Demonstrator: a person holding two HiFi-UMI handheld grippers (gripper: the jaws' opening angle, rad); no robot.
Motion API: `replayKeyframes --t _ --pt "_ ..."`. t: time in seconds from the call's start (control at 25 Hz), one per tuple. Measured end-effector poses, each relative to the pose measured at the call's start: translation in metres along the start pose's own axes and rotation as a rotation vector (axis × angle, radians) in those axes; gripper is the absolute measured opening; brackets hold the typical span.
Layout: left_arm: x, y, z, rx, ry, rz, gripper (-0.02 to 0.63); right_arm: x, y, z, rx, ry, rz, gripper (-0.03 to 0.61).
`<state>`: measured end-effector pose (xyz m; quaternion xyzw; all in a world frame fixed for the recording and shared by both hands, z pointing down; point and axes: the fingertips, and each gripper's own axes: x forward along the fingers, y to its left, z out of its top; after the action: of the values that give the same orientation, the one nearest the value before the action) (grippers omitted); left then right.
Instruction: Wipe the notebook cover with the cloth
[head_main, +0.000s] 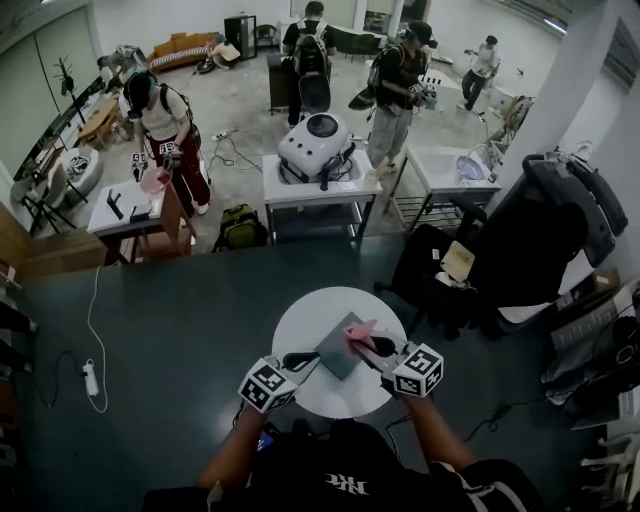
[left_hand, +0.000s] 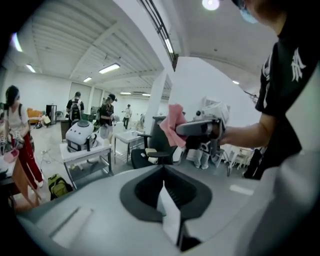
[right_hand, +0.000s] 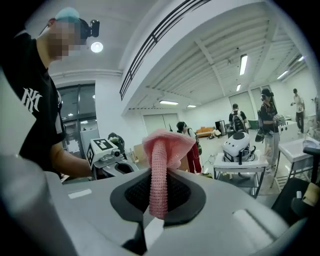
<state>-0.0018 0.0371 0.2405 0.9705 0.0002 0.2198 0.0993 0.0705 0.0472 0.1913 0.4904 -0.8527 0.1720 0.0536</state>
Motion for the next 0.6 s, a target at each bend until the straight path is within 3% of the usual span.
replayKeyframes --t 0.2,0.4,0.6 --pt "-0.027 -0.035 0.005 0.076 -0.088 -0.075 0.003 -0.033 0.049 -0.004 0.042 -0.073 0.040 0.026" --pt "-0.031 -0.059 -0.010 0.046 -0.097 -0.128 0.003 -0.054 0.081 -0.014 0.116 -0.135 0.040 0.028" --pt "-0.051 -0.100 0.002 0.113 -0.090 -0.114 0.003 -0.094 0.099 -0.011 0.006 -0.129 0.028 0.028"
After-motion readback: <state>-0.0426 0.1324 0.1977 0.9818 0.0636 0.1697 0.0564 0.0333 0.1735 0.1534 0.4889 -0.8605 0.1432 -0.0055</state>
